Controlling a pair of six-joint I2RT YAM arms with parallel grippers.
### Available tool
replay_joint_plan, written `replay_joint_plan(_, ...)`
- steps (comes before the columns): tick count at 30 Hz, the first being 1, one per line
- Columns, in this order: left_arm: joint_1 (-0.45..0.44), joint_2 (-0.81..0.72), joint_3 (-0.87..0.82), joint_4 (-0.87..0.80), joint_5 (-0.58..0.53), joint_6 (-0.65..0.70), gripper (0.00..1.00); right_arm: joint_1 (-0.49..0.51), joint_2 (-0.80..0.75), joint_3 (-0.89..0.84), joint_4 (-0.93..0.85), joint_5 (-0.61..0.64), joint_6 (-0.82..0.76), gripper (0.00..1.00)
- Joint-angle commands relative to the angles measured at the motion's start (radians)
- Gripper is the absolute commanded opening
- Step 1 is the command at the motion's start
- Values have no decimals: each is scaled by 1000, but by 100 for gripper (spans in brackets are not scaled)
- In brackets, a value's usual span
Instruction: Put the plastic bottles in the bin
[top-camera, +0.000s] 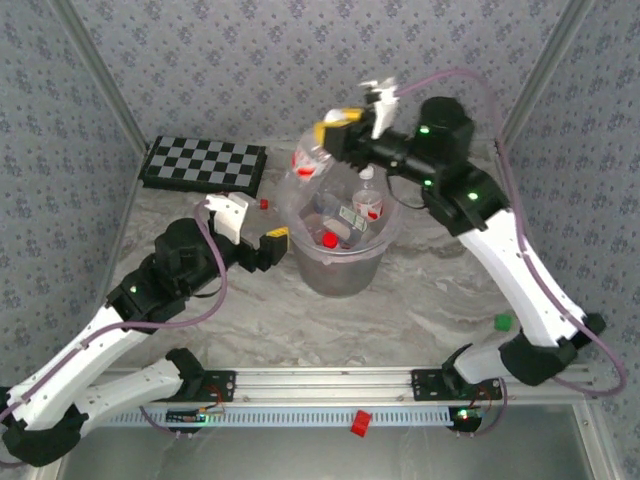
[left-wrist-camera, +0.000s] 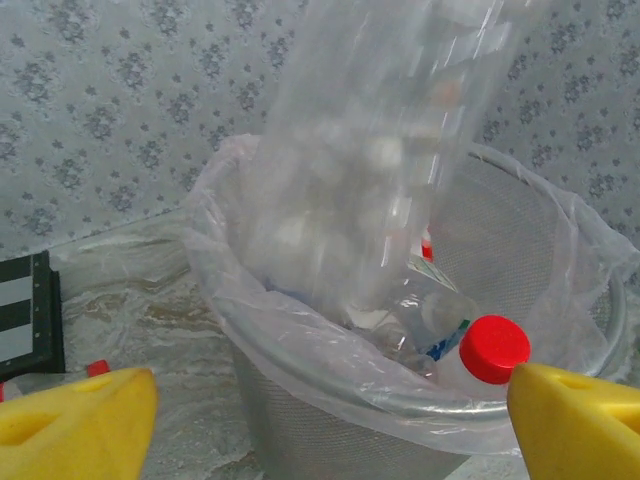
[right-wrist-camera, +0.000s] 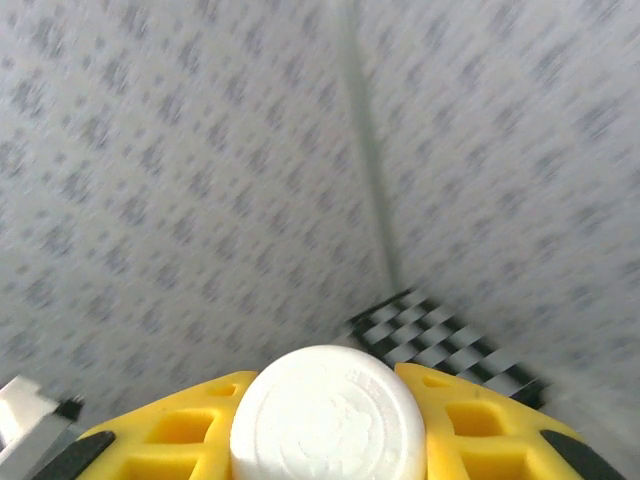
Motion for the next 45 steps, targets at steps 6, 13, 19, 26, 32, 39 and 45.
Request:
replay_joint_plan(6,-3,56,6,29,-107,-42,90,-164,-112,-90,83,171,-115,6)
replay_joint_plan(13,-1,157,6,49,-121,-68,93,-160,1,-41,27,138,-191,5)
replay_joint_plan(19,18,197,-11,48,-147,-95,93,-122,80,-41,-25,150,-272,3)
replay_joint_plan(26,74,226,-34,43,-93,-137,94,-87,109,-92,-82,294,-380,2)
replay_joint_plan(32,106,240,-48,61,-43,-165,93,-83,117,-156,-103,261,-356,1)
replay_joint_plan(39,109,249,-47,56,-27,-167,93,-49,165,-181,-210,205,-286,0)
replay_joint_plan(45,110,245,-48,58,-6,-160,94,-46,165,-169,-293,69,-169,0)
